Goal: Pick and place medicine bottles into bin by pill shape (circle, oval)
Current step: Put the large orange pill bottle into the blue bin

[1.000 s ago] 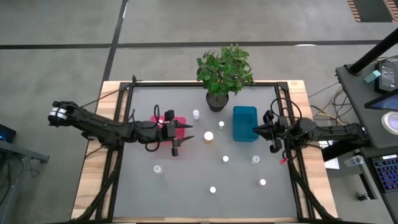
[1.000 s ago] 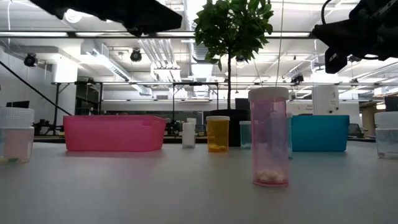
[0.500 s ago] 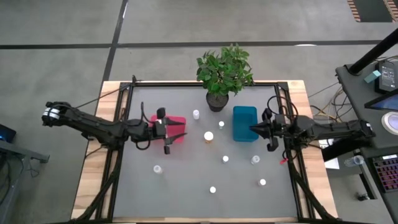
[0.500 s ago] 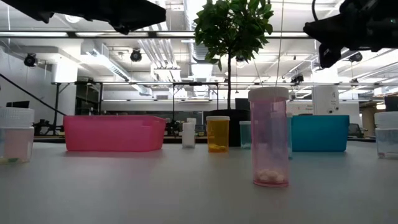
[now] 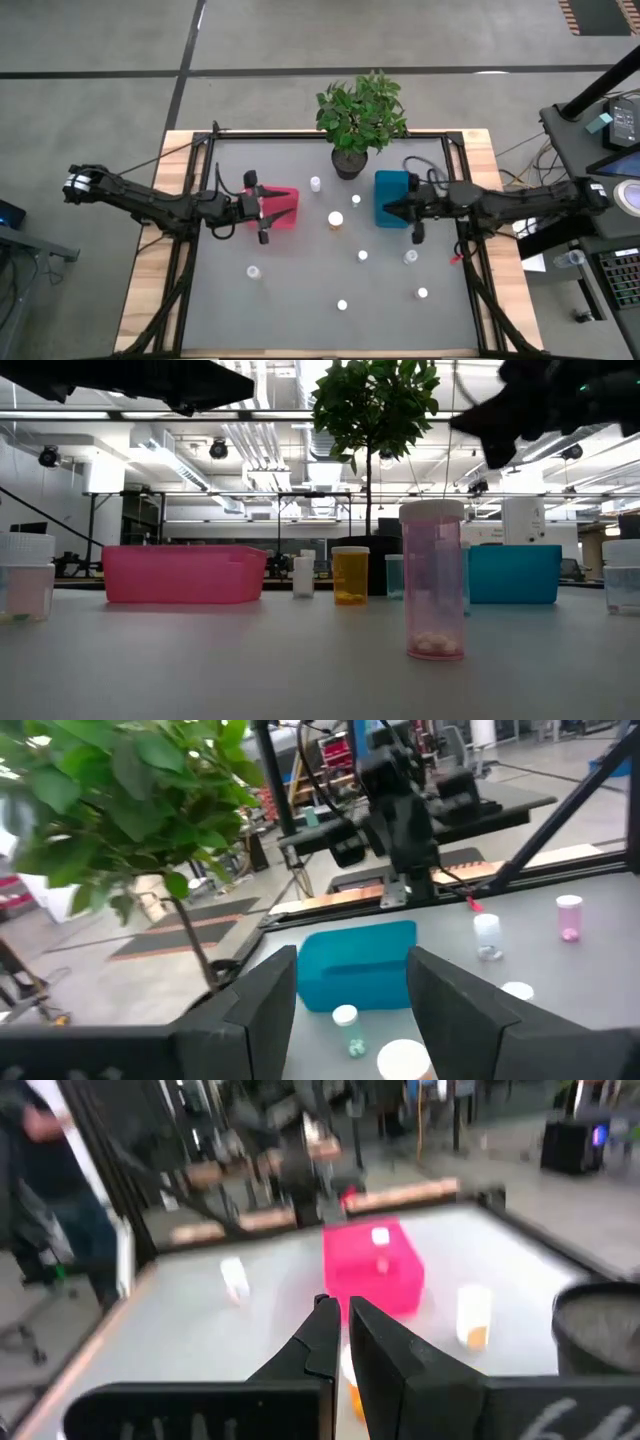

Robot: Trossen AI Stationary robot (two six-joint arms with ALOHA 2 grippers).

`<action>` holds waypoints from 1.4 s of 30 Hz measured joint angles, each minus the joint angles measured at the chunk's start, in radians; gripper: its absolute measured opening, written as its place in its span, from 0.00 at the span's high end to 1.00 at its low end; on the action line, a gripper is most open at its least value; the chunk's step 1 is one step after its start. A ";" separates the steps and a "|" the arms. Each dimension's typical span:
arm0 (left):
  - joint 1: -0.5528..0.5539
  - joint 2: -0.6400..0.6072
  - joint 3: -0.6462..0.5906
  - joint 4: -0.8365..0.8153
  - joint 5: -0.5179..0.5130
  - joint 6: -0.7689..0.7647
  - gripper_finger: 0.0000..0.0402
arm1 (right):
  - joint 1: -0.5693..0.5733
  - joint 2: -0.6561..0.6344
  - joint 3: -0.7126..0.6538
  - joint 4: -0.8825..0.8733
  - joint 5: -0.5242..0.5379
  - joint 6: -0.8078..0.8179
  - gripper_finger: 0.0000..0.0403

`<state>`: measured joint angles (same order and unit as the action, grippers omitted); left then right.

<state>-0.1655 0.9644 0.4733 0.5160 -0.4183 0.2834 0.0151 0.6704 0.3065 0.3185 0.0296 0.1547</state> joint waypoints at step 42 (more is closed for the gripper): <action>0.009 -0.173 -0.151 0.003 -0.011 0.097 0.57 | 0.194 0.886 0.886 -0.843 0.323 0.430 0.96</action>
<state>-0.1566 0.7910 0.3225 0.5190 -0.4290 0.3809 0.2093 1.5560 1.1924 -0.5247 0.3522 0.5843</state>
